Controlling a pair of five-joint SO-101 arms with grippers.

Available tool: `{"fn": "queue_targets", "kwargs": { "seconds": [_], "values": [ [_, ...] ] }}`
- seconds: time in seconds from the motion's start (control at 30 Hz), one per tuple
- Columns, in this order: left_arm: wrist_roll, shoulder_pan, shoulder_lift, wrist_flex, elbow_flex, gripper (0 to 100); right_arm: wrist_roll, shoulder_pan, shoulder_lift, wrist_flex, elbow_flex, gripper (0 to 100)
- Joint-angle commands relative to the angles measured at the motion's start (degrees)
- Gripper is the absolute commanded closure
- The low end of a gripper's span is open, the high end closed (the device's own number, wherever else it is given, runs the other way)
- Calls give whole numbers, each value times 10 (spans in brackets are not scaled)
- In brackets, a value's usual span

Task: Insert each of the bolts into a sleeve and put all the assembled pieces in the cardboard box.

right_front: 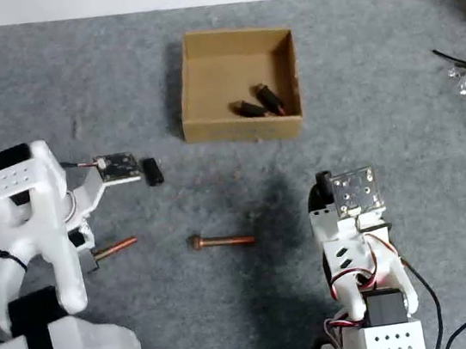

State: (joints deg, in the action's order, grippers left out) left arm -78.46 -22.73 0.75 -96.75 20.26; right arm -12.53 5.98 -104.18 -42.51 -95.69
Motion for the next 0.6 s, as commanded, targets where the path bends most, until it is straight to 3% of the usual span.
{"fn": "queue_targets", "kwargs": {
  "seconds": [0.0, 0.17, 0.33, 0.43, 0.57],
  "values": [
    [-258, -18, -24, 54, -23, 994, -8, 4, -10, 22, -86, 995],
    [-152, -17, -76, 106, -66, 982, -8, 4, -10, 22, -86, 995],
    [3, -17, -128, 114, -140, 800, -8, 4, -10, 22, -86, 995],
    [87, -15, -142, 113, -183, 810, -8, 4, -10, 22, -86, 995],
    [331, 7, -131, 113, -211, 826, -8, 4, -10, 22, -86, 995]
  ]
}}
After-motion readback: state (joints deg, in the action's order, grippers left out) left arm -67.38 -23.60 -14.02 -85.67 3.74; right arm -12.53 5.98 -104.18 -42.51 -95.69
